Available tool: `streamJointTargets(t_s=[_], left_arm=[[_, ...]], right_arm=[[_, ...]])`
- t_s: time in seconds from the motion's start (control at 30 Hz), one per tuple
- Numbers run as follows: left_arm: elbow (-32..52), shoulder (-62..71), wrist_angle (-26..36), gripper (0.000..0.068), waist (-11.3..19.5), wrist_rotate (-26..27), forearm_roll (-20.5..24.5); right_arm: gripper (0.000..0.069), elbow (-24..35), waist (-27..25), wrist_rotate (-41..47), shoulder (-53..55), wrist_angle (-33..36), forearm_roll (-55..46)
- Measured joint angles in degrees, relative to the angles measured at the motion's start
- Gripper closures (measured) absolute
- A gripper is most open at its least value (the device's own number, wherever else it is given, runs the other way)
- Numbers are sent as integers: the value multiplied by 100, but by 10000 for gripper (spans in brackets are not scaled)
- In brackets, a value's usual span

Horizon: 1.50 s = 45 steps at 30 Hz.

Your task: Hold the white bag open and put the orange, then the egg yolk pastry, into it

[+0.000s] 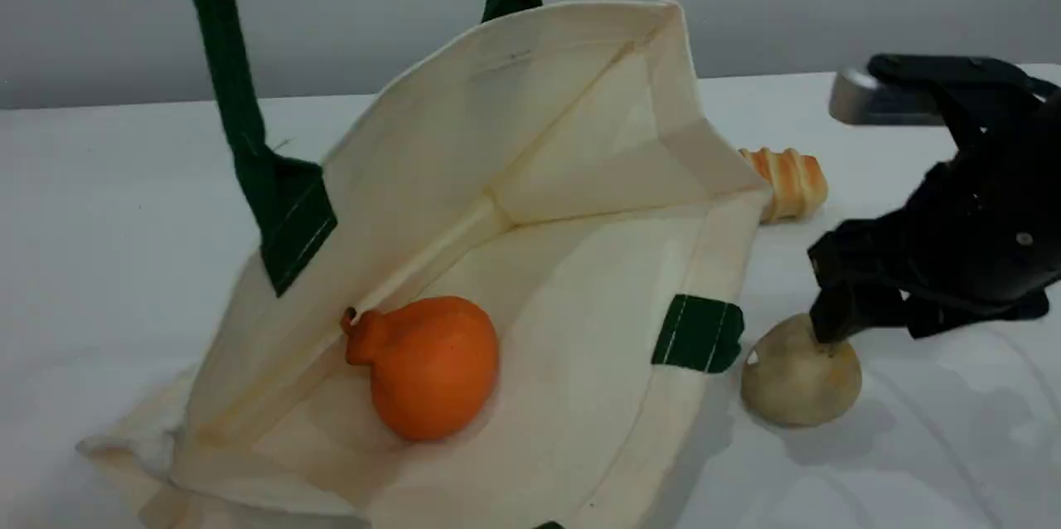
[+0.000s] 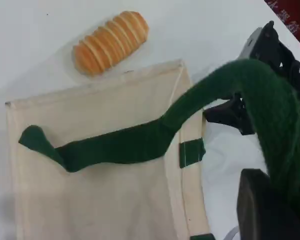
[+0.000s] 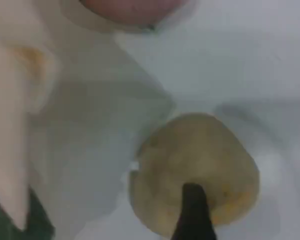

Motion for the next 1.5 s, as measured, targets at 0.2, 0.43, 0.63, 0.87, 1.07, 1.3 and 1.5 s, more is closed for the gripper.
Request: streamJointTargets(t_s=[0.2, 0.43, 0.63, 0.87, 1.07, 1.3, 1.5], left_arm=[[0, 0, 0, 615, 0, 0, 0], [0, 0, 0, 615, 0, 0, -5], [0, 0, 0, 615, 0, 0, -5], [0, 5, 6, 615, 0, 0, -5], [0, 5, 6, 615, 0, 0, -5], [0, 5, 6, 615, 0, 0, -5], [0, 5, 6, 615, 0, 0, -5]], right_arm=[[218, -168, 0, -125, -5, 129, 5], [218, -235, 0, -128, 234, 262, 41], [218, -520, 0, -267, 535, 600, 148], [218, -624, 0, -330, 994, 640, 148], [385, -628, 0, -319, 1036, 704, 153], [447, -540, -11, -406, 955, 700, 90], [456, -137, -11, -434, 325, 786, -207]])
